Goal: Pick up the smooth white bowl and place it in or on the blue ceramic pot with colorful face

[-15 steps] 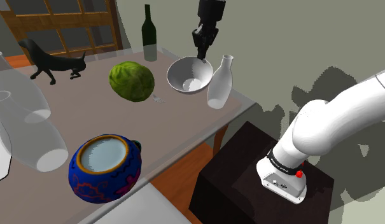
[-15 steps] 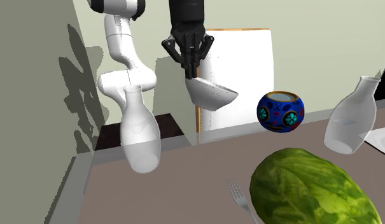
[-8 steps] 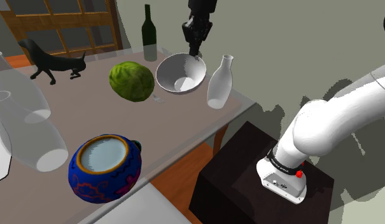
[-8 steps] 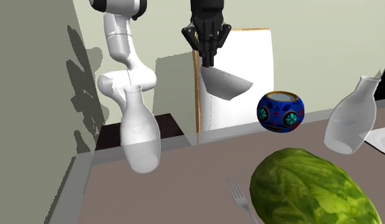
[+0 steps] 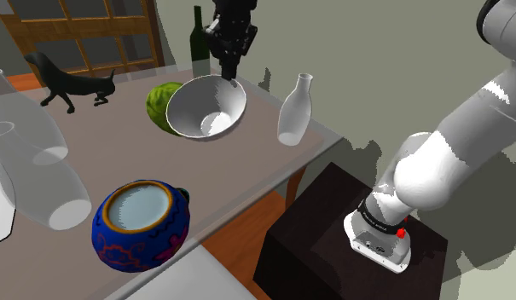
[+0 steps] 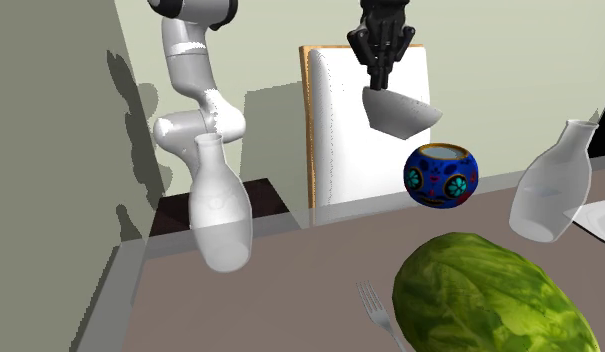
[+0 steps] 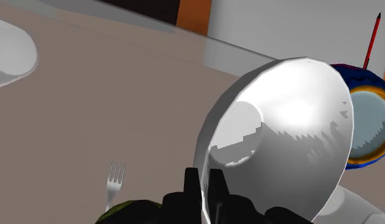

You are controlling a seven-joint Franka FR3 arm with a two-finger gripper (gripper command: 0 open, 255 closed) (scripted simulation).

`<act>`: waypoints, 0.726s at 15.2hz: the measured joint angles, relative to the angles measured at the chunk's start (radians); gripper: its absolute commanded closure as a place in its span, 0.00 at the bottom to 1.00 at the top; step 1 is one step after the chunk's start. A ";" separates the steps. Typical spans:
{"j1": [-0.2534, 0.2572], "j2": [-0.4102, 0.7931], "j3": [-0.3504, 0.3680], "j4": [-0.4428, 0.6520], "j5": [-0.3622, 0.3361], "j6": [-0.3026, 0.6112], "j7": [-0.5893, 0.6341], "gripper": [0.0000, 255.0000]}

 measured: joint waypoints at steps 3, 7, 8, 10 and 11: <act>0.026 0.073 0.054 0.082 -0.026 -0.009 0.083 1.00; 0.077 0.200 0.127 0.239 -0.089 -0.049 0.205 1.00; 0.097 0.237 0.145 0.284 -0.110 -0.061 0.240 1.00; 0.141 0.314 0.176 0.384 -0.157 -0.095 0.304 1.00; 0.172 0.363 0.191 0.442 -0.188 -0.111 0.339 1.00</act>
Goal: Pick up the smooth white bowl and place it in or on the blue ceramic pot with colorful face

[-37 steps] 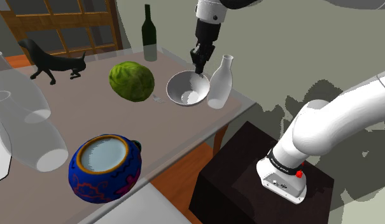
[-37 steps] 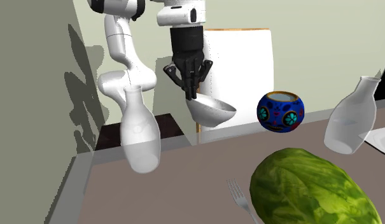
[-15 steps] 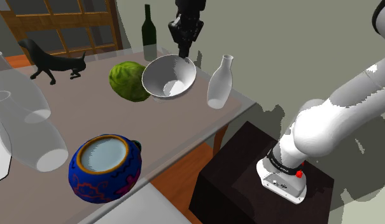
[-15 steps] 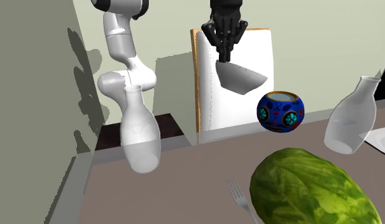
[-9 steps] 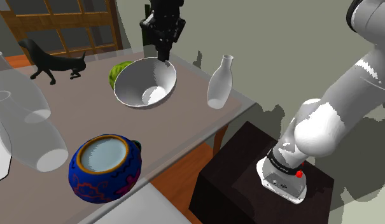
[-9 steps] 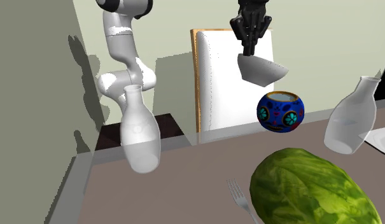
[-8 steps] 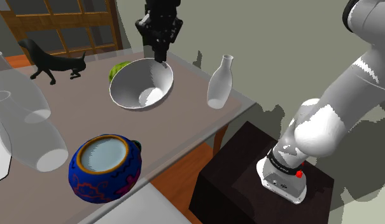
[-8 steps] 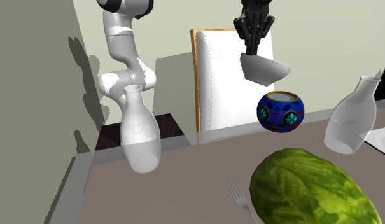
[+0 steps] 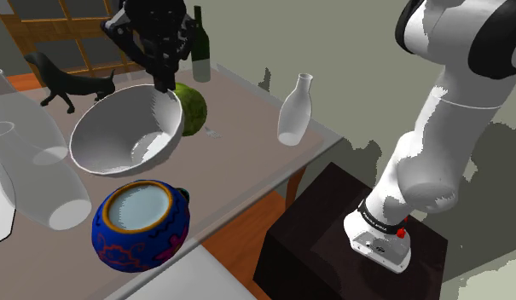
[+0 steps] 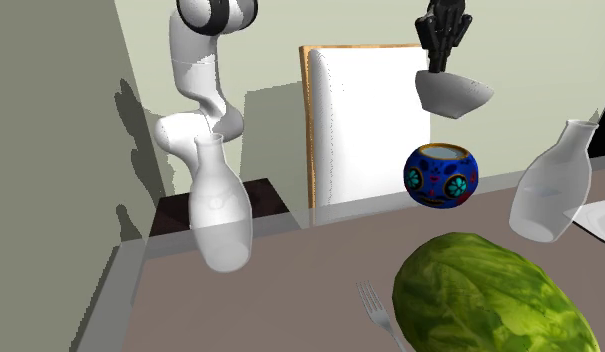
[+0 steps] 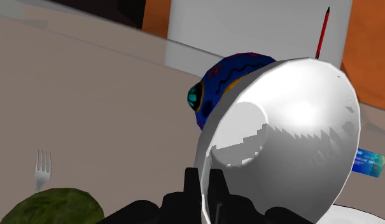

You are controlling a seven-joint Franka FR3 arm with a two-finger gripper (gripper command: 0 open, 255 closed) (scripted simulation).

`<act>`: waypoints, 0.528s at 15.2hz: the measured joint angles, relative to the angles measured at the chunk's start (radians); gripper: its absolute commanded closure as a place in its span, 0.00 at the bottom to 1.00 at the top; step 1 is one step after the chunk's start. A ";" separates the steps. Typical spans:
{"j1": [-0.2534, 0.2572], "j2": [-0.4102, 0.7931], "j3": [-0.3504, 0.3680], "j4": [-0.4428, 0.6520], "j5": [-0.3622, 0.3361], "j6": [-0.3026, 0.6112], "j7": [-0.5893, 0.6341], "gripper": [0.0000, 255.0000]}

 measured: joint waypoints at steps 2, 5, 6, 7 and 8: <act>0.057 0.086 0.016 0.108 -0.055 -0.036 0.049 1.00; 0.072 0.104 0.018 0.102 -0.067 -0.015 0.069 1.00; 0.067 0.096 0.018 0.080 -0.061 0.000 0.068 1.00; 0.062 0.088 0.018 0.056 -0.056 0.017 0.068 1.00; 0.057 0.080 0.018 0.033 -0.052 0.033 0.065 1.00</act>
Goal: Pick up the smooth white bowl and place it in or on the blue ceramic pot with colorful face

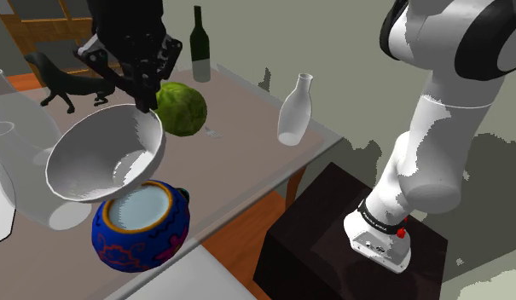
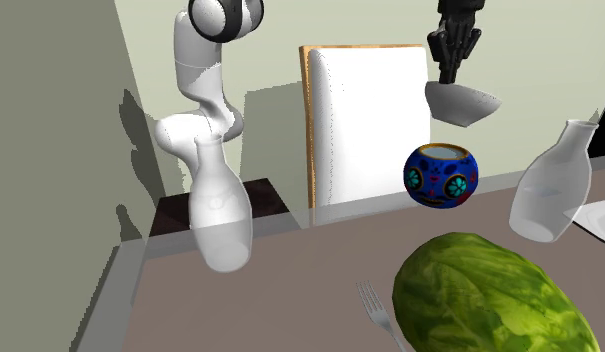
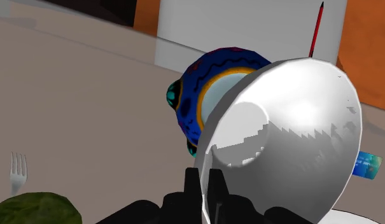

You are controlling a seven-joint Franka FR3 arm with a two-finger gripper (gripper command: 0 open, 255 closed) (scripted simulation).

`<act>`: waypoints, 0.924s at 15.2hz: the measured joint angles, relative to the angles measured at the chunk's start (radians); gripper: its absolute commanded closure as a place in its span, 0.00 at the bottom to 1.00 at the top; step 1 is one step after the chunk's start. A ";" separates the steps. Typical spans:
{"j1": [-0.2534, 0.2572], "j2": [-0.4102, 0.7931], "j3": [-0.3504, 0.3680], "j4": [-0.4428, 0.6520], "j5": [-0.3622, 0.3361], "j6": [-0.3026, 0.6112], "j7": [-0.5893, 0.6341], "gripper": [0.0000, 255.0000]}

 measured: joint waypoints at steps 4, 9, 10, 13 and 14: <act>-0.020 -0.031 -0.002 -0.096 0.019 0.070 -0.008 1.00; -0.038 -0.062 -0.006 -0.200 0.038 0.148 -0.018 1.00; -0.040 -0.064 -0.006 -0.217 0.040 0.162 -0.018 1.00; -0.047 -0.079 -0.007 -0.271 0.048 0.205 -0.022 1.00; -0.049 -0.083 -0.008 -0.291 0.050 0.221 -0.023 1.00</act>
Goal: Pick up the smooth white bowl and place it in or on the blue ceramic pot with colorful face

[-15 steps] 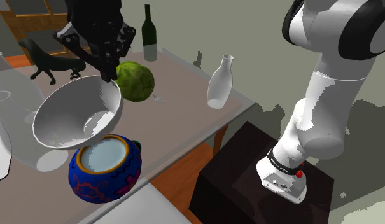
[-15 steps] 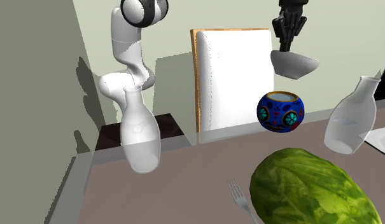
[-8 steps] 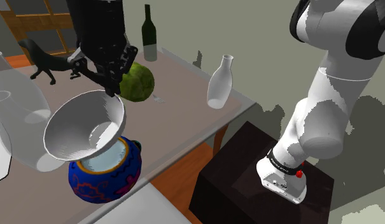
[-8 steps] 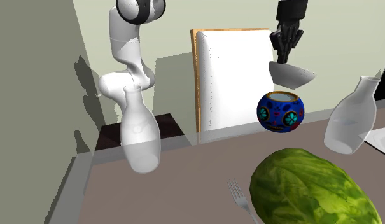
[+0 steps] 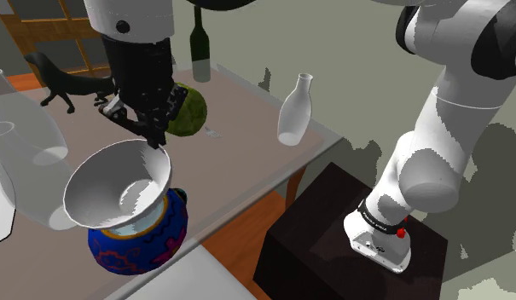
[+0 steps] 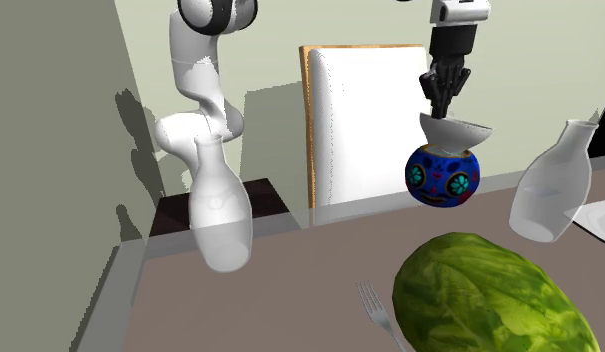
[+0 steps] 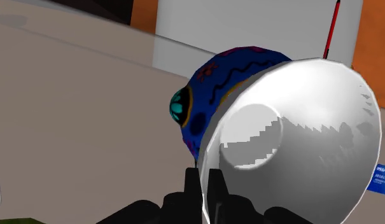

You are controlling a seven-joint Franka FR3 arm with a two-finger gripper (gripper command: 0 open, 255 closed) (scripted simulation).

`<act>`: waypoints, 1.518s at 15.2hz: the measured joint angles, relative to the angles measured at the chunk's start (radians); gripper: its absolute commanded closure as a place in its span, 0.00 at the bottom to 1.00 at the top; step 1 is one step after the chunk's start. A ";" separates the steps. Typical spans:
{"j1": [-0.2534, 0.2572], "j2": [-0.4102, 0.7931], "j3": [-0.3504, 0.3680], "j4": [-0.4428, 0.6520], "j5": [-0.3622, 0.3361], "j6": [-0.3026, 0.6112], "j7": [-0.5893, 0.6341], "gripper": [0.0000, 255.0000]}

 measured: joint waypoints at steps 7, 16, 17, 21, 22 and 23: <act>-0.007 -0.011 -0.003 -0.061 0.005 0.055 -0.005 1.00; -0.007 -0.010 -0.003 -0.066 0.006 0.057 -0.005 0.00; -0.006 -0.009 -0.002 -0.050 0.006 0.043 -0.006 0.00; 0.005 0.008 0.002 0.074 -0.005 -0.065 0.001 0.00; 0.006 0.009 0.002 0.081 -0.005 -0.072 0.001 0.00; 0.006 0.010 0.002 0.084 -0.006 -0.075 0.001 0.00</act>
